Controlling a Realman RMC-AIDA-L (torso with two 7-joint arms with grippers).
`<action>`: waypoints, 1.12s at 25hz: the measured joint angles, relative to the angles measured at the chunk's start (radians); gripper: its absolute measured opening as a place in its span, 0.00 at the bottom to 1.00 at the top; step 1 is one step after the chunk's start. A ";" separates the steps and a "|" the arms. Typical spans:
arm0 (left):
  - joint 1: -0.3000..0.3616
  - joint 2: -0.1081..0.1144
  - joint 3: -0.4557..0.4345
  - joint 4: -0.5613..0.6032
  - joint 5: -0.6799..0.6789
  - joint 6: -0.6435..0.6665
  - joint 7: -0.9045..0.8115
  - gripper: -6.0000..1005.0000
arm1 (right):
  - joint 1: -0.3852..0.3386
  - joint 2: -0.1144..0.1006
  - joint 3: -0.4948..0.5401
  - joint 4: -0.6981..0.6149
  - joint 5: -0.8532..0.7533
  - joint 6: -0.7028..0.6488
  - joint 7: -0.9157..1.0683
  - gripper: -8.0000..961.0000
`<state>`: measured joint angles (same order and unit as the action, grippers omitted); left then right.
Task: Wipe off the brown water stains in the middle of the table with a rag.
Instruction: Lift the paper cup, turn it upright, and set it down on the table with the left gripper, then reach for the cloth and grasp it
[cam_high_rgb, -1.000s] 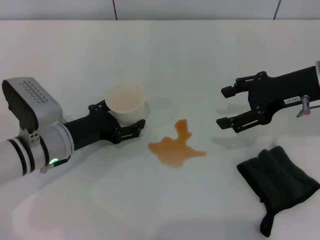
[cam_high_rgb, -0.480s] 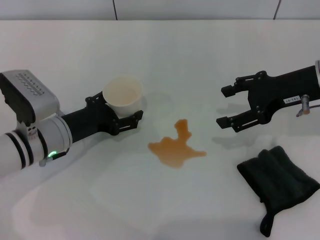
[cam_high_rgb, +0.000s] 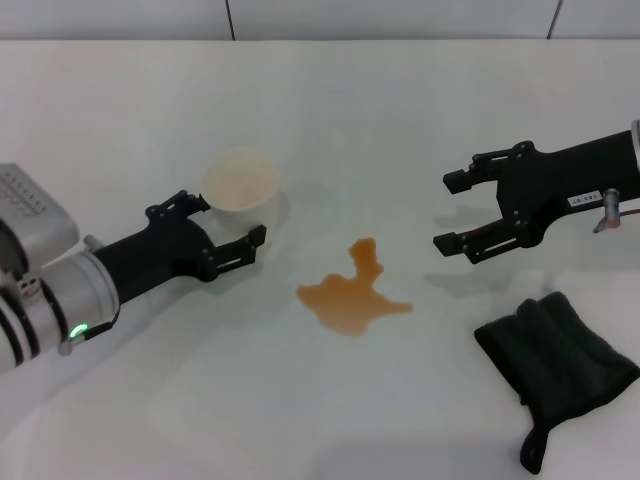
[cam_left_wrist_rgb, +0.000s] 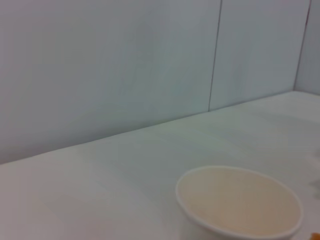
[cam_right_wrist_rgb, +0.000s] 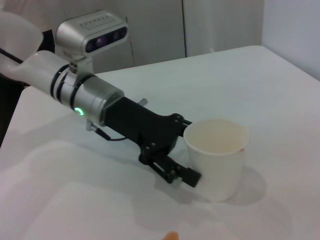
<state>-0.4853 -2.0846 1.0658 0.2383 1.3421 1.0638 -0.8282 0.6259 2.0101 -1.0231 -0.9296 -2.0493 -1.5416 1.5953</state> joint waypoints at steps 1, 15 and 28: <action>0.008 0.001 -0.001 0.002 -0.002 0.010 -0.001 0.88 | 0.000 0.000 0.001 0.000 0.000 0.000 0.000 0.89; 0.167 0.024 0.005 0.162 0.128 0.244 -0.086 0.88 | -0.016 -0.005 0.010 -0.010 0.000 -0.007 0.017 0.89; 0.227 0.052 -0.002 0.647 0.499 0.622 -0.498 0.88 | -0.062 -0.011 0.011 -0.077 -0.002 -0.080 0.052 0.89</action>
<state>-0.2586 -2.0325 1.0634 0.8849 1.8410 1.6858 -1.3266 0.5644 1.9994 -1.0124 -1.0071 -2.0515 -1.6214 1.6473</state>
